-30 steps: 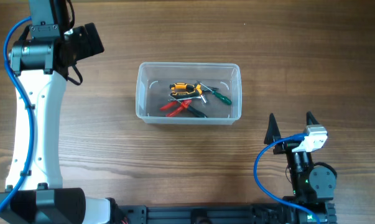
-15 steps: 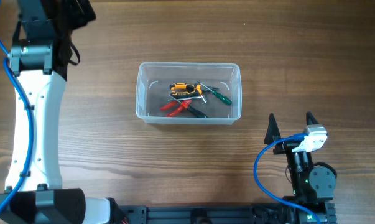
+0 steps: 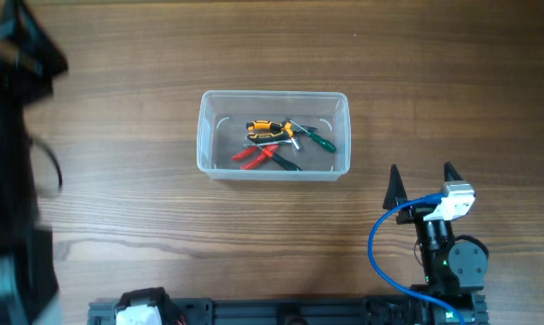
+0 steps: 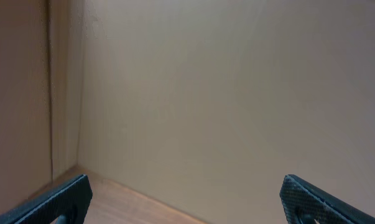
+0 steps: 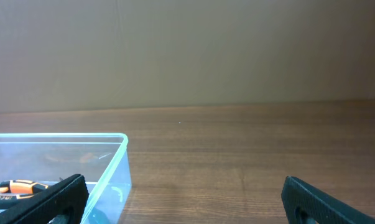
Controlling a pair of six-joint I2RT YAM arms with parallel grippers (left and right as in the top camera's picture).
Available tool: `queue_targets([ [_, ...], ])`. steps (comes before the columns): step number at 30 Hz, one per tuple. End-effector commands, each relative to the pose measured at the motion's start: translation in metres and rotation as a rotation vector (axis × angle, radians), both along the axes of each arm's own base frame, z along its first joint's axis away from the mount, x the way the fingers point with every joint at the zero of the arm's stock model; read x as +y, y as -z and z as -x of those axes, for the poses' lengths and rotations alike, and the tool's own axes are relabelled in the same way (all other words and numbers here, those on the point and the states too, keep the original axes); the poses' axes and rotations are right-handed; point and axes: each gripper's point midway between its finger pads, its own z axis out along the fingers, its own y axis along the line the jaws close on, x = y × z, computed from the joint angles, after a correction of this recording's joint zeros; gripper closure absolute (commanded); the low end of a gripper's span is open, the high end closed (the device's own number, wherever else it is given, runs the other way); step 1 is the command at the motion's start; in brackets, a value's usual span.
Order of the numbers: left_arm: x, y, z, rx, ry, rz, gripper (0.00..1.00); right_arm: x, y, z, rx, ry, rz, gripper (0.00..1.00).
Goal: Pack container
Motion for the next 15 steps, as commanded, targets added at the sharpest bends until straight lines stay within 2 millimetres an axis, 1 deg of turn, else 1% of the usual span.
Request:
queue_targets([
  [1,-0.006,0.04,0.022,0.042,0.021,0.018,0.0,0.0,-0.004,0.001,-0.018,0.002,0.01,0.0],
  [4,-0.008,0.066,0.043,0.037,0.019,0.025,0.0,0.0,-0.004,0.001,-0.018,0.002,0.01,0.0],
  [7,-0.009,0.094,0.055,0.01,0.018,0.079,0.0,0.0,-0.004,0.001,-0.018,0.002,0.01,0.0],
  [9,-0.01,0.118,0.059,-0.008,0.02,0.132,0.0,0.0,-0.004,0.001,-0.018,0.002,0.01,0.0],
  [12,-0.01,0.151,0.06,-0.015,0.021,0.176,0.0,0.0,-0.004,0.001,-0.018,0.003,0.01,0.0],
  [13,-0.009,0.178,0.058,-0.018,0.021,0.209,0.0,0.0,-0.004,0.001,-0.018,0.003,0.01,0.0],
  [15,-0.009,0.204,0.056,-0.026,0.021,0.249,0.0,0.0,-0.004,0.001,-0.018,0.002,0.01,0.0],
])
